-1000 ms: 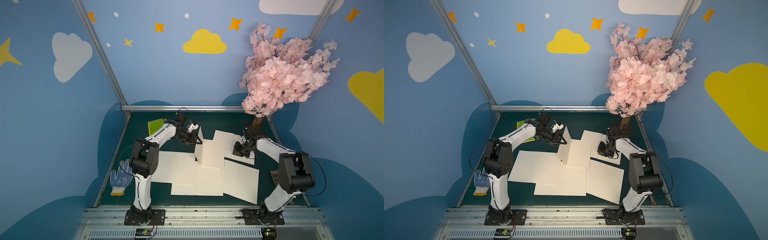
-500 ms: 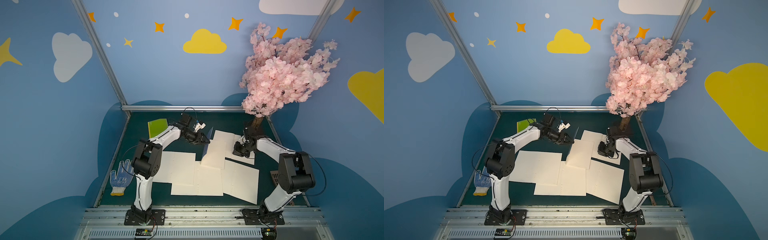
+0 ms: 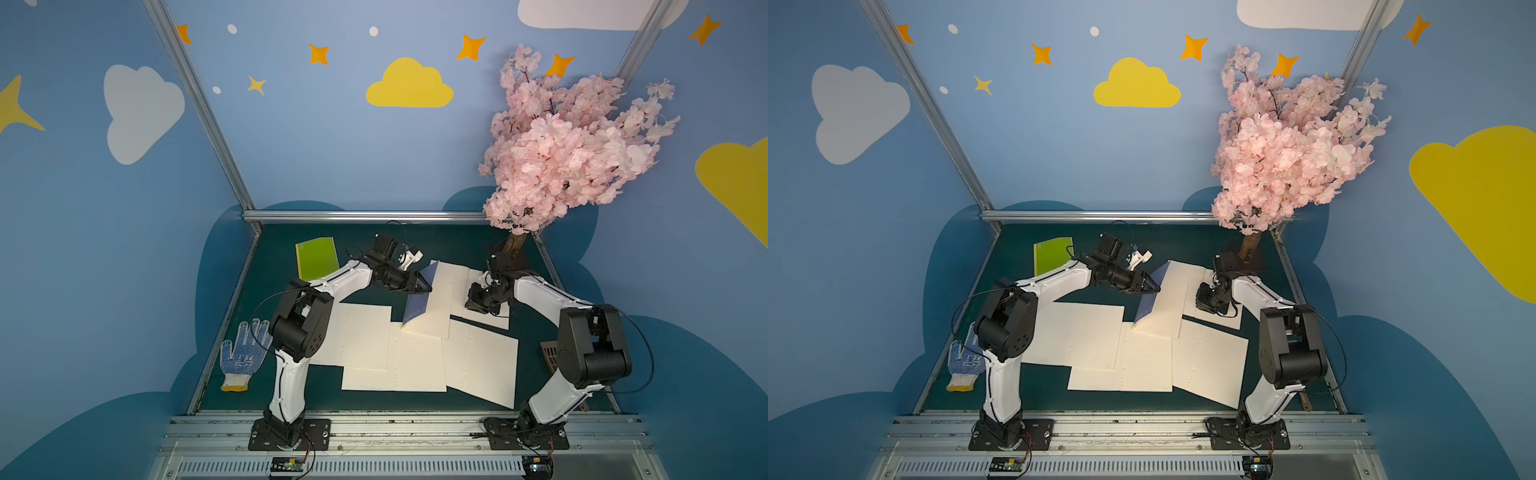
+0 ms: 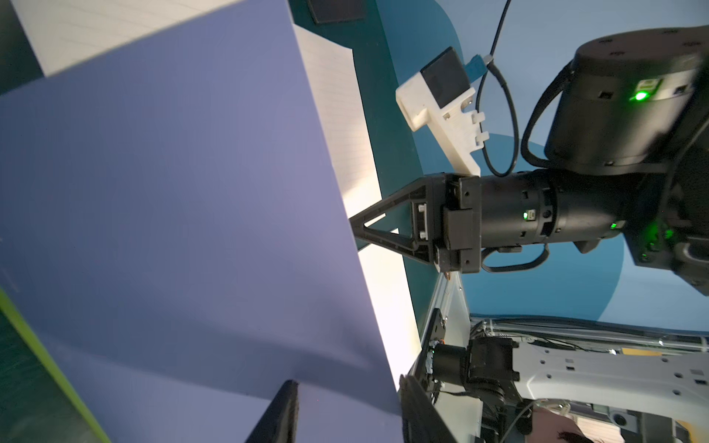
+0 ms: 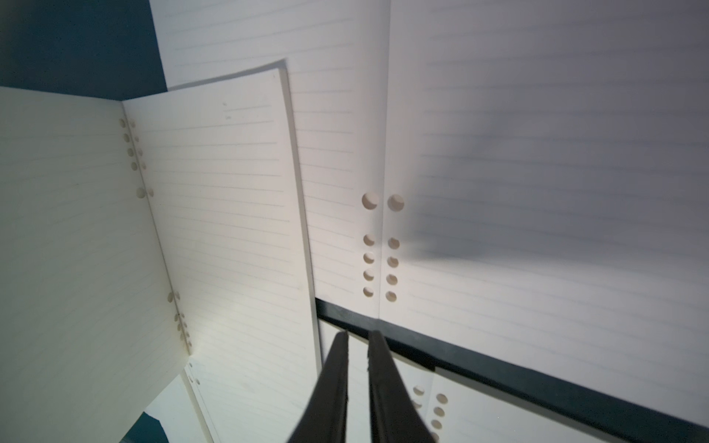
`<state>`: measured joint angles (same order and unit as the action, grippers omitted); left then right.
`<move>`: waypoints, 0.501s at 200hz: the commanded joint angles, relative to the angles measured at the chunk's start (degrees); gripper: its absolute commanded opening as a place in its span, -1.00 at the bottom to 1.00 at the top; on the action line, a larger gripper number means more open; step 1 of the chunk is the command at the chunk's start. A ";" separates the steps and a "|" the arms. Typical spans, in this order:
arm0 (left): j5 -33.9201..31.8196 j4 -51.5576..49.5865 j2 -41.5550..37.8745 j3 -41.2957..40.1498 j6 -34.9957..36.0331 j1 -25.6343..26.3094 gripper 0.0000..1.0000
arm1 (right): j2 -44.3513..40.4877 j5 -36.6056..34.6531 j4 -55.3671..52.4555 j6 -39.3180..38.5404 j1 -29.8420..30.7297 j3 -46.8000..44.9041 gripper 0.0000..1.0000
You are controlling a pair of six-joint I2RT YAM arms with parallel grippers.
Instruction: Close the notebook
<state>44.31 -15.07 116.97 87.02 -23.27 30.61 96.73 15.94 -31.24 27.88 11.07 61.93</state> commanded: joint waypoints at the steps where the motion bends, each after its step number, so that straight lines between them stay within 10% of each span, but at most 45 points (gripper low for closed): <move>1: -6.19 5.36 -2.21 -2.53 -2.50 1.38 -0.10 | -2.04 0.49 -1.67 -1.01 -0.26 1.79 -0.65; 100: -8.58 10.76 -4.14 -6.25 -3.71 2.26 0.01 | -3.01 1.71 -1.99 -1.10 -0.26 2.24 -0.51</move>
<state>36.21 -5.54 115.39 81.69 -27.44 32.97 95.85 16.88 -31.77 27.53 11.03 62.78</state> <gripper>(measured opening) 0.501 0.234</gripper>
